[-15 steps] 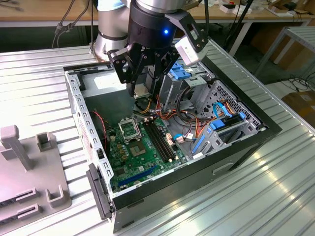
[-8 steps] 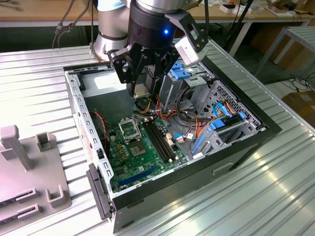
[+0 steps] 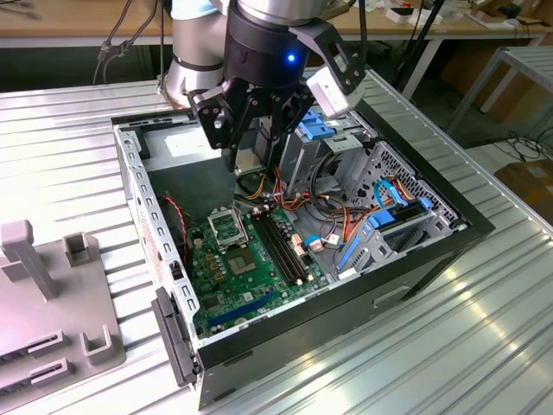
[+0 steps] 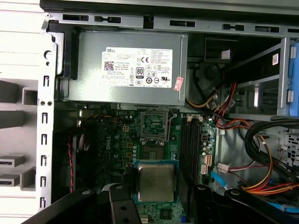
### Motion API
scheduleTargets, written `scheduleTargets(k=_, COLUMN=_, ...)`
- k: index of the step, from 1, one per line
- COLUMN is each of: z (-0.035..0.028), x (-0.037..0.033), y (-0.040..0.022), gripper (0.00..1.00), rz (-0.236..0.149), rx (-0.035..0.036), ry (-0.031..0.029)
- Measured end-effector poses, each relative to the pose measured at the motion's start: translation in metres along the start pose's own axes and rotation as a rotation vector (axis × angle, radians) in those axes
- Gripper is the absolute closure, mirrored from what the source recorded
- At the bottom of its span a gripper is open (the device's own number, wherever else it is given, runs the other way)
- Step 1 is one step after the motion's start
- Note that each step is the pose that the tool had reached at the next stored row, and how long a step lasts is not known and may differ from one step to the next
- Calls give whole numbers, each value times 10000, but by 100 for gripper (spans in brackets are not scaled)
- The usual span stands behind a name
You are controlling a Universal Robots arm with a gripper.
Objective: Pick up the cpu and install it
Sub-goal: 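Place the cpu into insertion slot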
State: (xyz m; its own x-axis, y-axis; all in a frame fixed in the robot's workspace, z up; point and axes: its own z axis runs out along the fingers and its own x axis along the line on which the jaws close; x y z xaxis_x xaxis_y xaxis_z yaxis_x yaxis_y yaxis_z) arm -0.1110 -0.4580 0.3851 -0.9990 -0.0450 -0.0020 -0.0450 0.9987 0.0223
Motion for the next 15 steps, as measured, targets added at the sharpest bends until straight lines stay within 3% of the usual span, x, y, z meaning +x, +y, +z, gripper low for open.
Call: scheduleTargets(k=15, z=11, x=39, y=0, gripper=53, rz=0, rx=0, ry=0)
